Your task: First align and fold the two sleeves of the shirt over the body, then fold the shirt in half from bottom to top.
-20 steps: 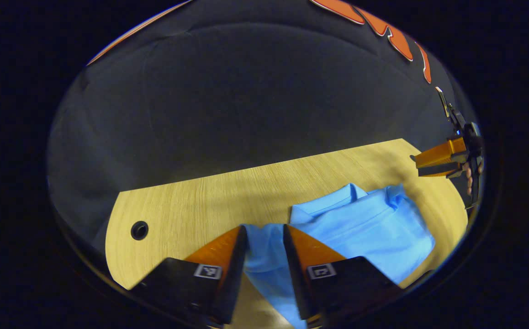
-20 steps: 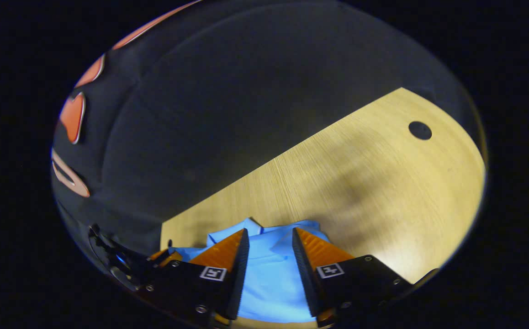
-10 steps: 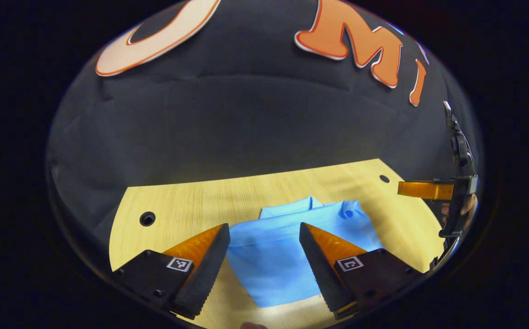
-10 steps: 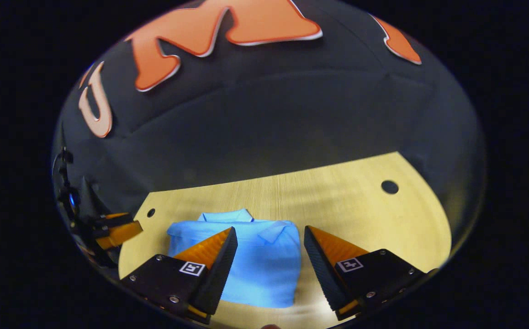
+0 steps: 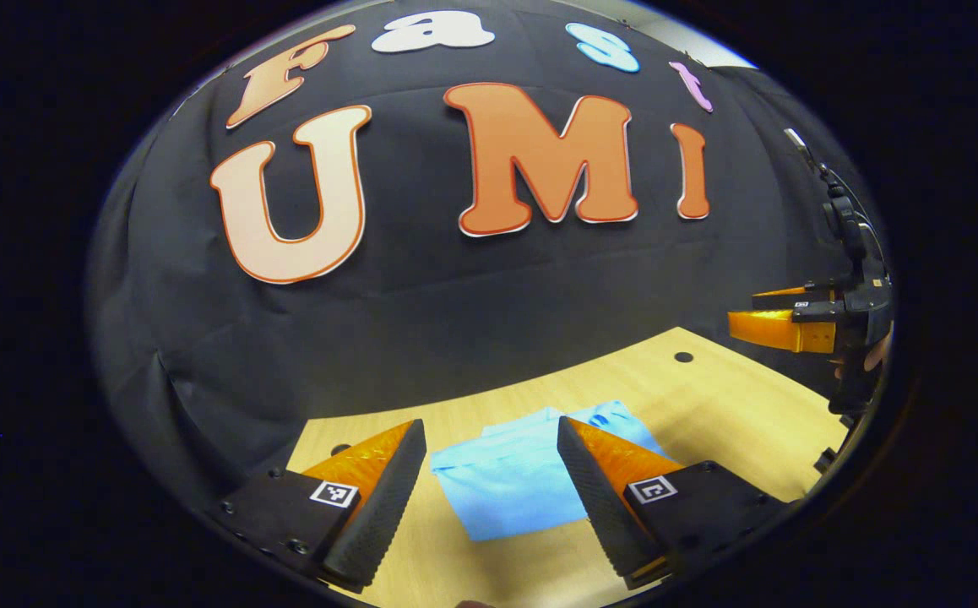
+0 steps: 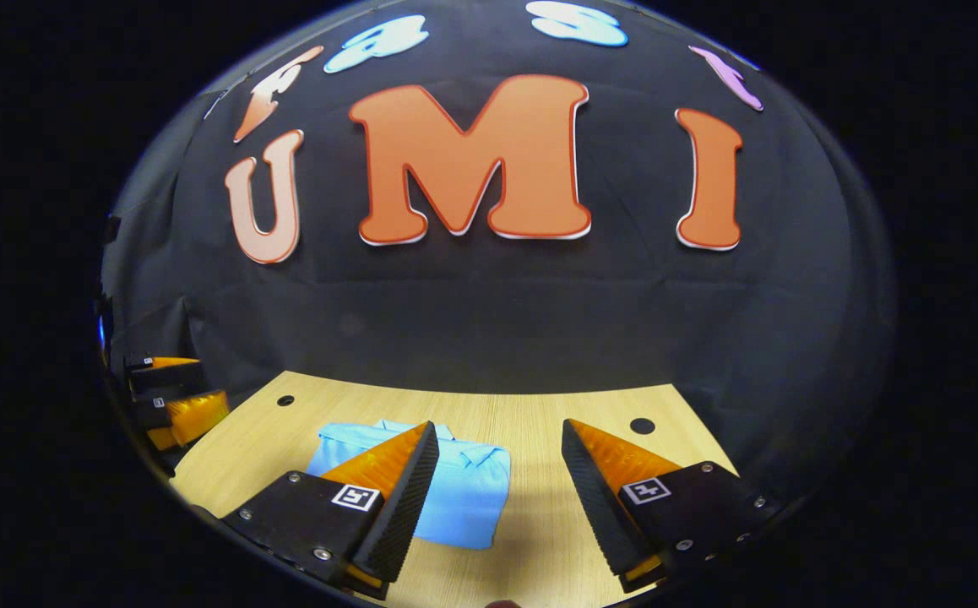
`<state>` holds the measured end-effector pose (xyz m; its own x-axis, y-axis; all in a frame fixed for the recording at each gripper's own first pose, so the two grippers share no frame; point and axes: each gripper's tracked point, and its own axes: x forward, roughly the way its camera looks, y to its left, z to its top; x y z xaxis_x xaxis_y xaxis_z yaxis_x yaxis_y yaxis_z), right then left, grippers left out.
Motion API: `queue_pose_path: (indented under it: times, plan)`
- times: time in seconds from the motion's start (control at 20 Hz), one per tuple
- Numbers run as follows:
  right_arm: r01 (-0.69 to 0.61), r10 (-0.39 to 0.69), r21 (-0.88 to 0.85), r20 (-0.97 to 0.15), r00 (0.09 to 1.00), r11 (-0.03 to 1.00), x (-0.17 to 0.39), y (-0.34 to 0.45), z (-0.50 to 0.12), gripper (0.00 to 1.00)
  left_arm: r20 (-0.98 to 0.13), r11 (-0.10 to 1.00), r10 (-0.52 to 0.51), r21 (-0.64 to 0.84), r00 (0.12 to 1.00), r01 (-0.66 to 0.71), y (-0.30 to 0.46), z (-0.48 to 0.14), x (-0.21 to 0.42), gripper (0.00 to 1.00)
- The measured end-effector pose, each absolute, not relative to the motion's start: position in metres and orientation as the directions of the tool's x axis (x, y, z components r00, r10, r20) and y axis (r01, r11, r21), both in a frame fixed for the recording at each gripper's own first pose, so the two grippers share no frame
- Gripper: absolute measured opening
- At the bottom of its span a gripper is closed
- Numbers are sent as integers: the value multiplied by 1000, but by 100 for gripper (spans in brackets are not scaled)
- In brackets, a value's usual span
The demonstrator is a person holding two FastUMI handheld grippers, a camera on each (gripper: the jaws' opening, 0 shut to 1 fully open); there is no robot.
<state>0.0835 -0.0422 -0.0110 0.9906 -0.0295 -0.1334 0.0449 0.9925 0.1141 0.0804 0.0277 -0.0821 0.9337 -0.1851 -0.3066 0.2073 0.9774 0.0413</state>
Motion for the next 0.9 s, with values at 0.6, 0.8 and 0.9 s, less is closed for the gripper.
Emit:
queue_pose_path:
  times: [0.6,0.8,0.9]
  plan:
    - [-25,26,13,-9,1000,1000,-68,9,-18,89,-134,994,-82,-82,988,71,0,-24,-83,100]
    - [-56,56,4,46,997,998,-88,17,-10,89,-118,995,-39,-93,992,28,8,-20,-104,100]
    - [-63,63,-5,44,997,998,-93,18,-12,89,-120,996,-32,-86,992,22,7,-20,-110,100]
